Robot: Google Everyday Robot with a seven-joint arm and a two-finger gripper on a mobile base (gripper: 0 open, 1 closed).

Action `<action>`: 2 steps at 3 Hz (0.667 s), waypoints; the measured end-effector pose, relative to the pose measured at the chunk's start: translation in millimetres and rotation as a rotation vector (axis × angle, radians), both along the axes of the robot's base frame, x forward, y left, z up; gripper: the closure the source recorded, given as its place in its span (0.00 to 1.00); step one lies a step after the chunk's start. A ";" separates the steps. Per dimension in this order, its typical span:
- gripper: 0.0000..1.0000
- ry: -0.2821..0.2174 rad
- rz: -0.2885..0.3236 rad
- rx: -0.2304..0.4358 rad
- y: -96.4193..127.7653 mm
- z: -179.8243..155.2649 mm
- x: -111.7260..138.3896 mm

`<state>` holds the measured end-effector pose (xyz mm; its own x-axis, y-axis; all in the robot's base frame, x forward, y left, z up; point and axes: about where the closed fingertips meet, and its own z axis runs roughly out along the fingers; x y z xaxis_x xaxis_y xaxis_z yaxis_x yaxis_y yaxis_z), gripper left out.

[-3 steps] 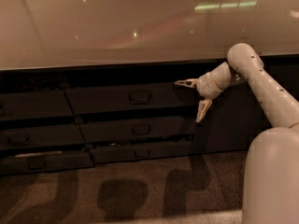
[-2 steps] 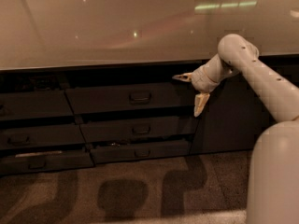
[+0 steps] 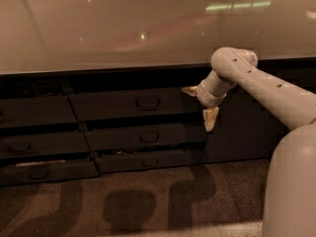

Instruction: Open top drawer

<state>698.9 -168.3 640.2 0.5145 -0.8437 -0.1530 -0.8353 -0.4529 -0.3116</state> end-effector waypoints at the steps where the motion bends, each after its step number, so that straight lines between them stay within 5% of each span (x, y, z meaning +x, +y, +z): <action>1: 0.00 0.000 0.000 0.000 0.0 0.0 0.0; 2: 0.00 -0.013 -0.002 0.010 2.3 11.8 1.7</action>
Offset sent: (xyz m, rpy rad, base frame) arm 0.0055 0.0027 0.0371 0.0239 -0.0442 -0.0111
